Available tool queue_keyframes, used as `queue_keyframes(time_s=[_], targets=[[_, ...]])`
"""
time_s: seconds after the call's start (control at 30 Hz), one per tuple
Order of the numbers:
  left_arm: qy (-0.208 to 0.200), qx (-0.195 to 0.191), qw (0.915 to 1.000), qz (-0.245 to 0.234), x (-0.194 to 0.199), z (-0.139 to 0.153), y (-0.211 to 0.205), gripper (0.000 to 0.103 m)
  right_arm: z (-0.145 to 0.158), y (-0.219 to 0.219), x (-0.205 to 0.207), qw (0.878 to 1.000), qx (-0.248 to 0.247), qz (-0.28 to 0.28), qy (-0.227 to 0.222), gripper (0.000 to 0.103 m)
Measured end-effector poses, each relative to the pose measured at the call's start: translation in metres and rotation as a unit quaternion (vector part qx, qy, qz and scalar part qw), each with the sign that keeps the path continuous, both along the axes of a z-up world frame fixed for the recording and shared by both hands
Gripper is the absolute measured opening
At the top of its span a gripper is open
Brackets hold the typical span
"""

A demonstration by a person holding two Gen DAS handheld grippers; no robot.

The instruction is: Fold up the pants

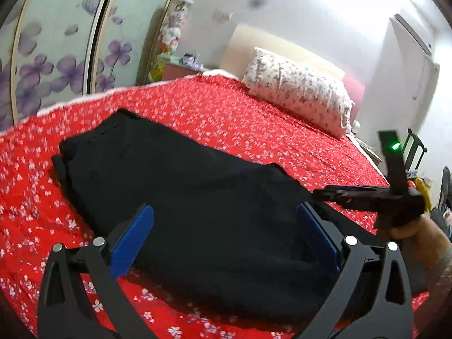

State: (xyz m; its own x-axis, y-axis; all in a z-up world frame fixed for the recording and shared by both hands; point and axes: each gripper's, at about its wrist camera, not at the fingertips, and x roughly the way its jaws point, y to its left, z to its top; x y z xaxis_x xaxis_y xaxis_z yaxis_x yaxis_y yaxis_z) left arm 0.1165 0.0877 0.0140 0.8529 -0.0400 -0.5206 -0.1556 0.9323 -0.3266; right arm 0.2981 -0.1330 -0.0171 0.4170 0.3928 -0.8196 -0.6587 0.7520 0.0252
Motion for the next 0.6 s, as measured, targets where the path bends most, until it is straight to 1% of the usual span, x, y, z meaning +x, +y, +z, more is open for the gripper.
queue_keyframes(time_s=[0.03,0.07,0.13,0.27,0.33,0.37,0.43,0.5,0.53,0.6], targets=[[0.004,-0.007,1.0,0.001,0.001,-0.001,0.003,0.101,-0.003,0.002,-0.001,1.0,-0.017,0.007,-0.002,0.053],[0.009,-0.015,0.9998,0.001,0.002,-0.003,0.008,0.101,-0.013,0.009,-0.001,0.999,-0.042,0.012,-0.003,0.053],[0.015,-0.027,0.9995,0.005,0.001,-0.006,0.015,0.101,-0.019,0.013,-0.001,0.998,-0.055,0.017,0.003,0.053],[0.022,-0.044,0.9987,0.011,0.0,-0.011,0.022,0.101,-0.034,0.005,0.008,0.999,-0.03,0.008,0.045,0.053],[0.027,-0.051,0.9983,0.01,0.0,-0.013,0.023,0.101,-0.035,0.0,0.007,0.999,-0.014,0.003,0.052,0.052],[0.029,-0.053,0.9981,0.009,0.0,-0.013,0.023,0.101,-0.034,-0.003,0.005,0.999,-0.005,0.006,0.051,0.05],[0.03,-0.055,0.9981,0.004,0.0,-0.013,0.02,0.101,-0.03,-0.001,-0.004,0.999,-0.002,0.025,0.041,0.023],[0.028,-0.048,0.9984,0.001,0.0,-0.012,0.017,0.101,-0.025,0.004,-0.018,0.999,-0.029,0.043,0.002,0.014],[0.027,-0.046,0.9986,0.0,-0.001,-0.012,0.017,0.101,-0.022,0.004,-0.023,0.998,-0.037,0.047,-0.011,0.012],[0.026,-0.043,0.9987,-0.003,-0.001,-0.012,0.014,0.101,-0.014,0.005,-0.027,0.997,-0.044,0.045,-0.033,0.011]])
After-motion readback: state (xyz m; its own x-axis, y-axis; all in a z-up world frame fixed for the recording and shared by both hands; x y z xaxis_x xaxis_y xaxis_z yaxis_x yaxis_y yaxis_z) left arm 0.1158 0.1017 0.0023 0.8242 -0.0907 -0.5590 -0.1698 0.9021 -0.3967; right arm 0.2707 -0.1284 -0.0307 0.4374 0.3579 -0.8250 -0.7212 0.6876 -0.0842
